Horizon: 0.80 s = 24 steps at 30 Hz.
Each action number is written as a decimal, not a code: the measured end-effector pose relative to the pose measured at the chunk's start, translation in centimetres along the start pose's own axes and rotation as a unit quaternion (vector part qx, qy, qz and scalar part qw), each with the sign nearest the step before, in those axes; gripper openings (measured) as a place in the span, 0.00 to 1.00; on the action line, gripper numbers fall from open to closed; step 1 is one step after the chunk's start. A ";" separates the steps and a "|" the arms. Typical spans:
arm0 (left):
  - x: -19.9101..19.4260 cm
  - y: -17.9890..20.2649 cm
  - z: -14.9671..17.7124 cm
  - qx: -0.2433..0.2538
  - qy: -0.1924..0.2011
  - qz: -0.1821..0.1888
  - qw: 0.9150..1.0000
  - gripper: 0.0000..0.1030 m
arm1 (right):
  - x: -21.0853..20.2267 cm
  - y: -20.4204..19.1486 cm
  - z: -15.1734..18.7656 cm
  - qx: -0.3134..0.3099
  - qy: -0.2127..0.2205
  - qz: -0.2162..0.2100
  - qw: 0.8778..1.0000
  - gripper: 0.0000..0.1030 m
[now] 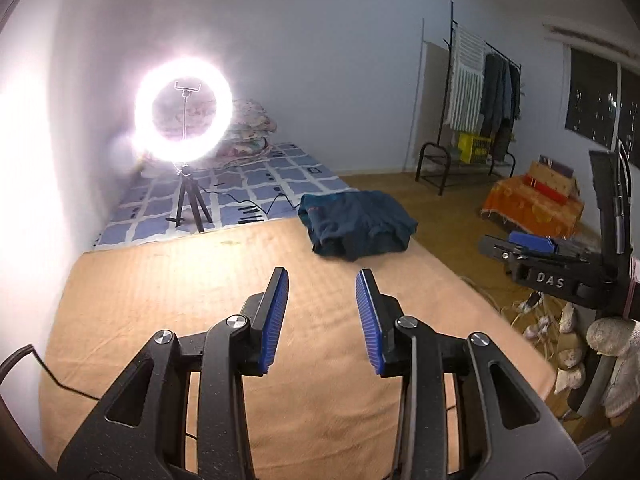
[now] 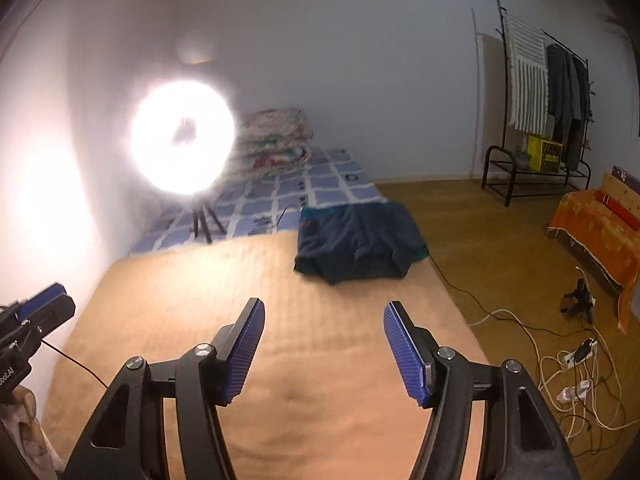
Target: Fold large clothes
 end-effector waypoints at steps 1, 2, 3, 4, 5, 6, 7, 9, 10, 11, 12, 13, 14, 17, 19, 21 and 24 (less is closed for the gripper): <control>-0.2 0.1 0.2 0.001 0.001 0.000 1.000 0.45 | 0.0 -0.6 0.5 -0.009 -0.003 0.005 1.000 0.64; -0.3 0.1 0.4 0.003 0.003 -0.001 1.000 0.48 | 0.0 -1.0 0.8 -0.019 -0.004 0.010 1.000 0.65; -0.5 0.3 0.7 0.009 0.005 -0.001 1.000 0.50 | -0.1 -1.2 1.0 -0.022 -0.003 0.013 1.000 0.67; -0.6 0.4 0.9 0.013 0.005 -0.002 1.000 0.50 | -0.2 -1.5 1.2 -0.026 0.000 0.016 1.000 0.68; -0.6 0.5 1.2 0.017 0.004 -0.003 1.000 0.50 | -0.2 -1.6 1.3 -0.029 0.003 0.022 0.999 0.71; -0.5 0.6 1.4 0.020 0.002 -0.004 1.000 0.50 | -0.3 -1.6 1.3 -0.030 0.007 0.027 0.999 0.75; -0.4 0.6 1.6 0.021 0.000 -0.002 1.000 0.53 | -0.5 -1.5 1.4 -0.028 0.010 0.028 0.999 0.76; -0.4 0.8 1.9 0.023 -0.003 0.000 1.000 0.63 | -0.7 -1.4 1.5 -0.020 0.014 0.025 0.999 0.80; -0.4 0.9 2.0 0.025 -0.002 0.000 1.000 0.66 | -0.8 -1.4 1.5 -0.018 0.016 0.025 0.999 0.80; -0.4 1.0 2.1 0.029 -0.001 -0.001 1.000 0.67 | -0.8 -1.3 1.6 -0.017 0.018 0.027 0.999 0.82; -0.4 1.1 2.2 0.031 -0.001 -0.001 1.000 0.68 | -0.8 -1.3 1.5 -0.019 0.020 0.033 0.999 0.84; -0.3 1.2 2.3 0.033 -0.001 -0.001 0.999 0.70 | -0.7 -1.3 1.5 -0.022 0.020 0.036 0.999 0.85; -0.3 1.3 2.4 0.033 -0.002 -0.001 0.999 0.72 | -0.7 -1.4 1.7 -0.023 0.021 0.039 0.999 0.87; -0.3 1.3 2.6 0.028 -0.006 0.002 1.000 0.80 | -0.4 -1.5 1.8 -0.028 0.021 0.048 0.998 0.92; -0.2 1.2 2.6 0.024 -0.009 0.005 1.000 0.81 | -0.3 -1.5 1.8 -0.027 0.024 0.054 0.998 0.96; -0.3 1.2 2.5 0.023 -0.008 0.004 1.000 0.85 | -0.5 -1.5 1.9 -0.027 0.030 0.057 0.998 1.00; -0.5 1.2 2.6 0.022 0.000 -0.001 1.000 0.92 | -0.5 -1.6 1.8 -0.027 0.036 0.060 0.997 1.00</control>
Point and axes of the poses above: each gripper's, at about its wrist camera, not at the fingertips, and x roughly the way its jaws point, y to its right, z to its underside, the point moved 1 cm from there along x, roughly the way its jaws point, and after that the axes turned 14 degrees about -z, right-handed, at the moved point
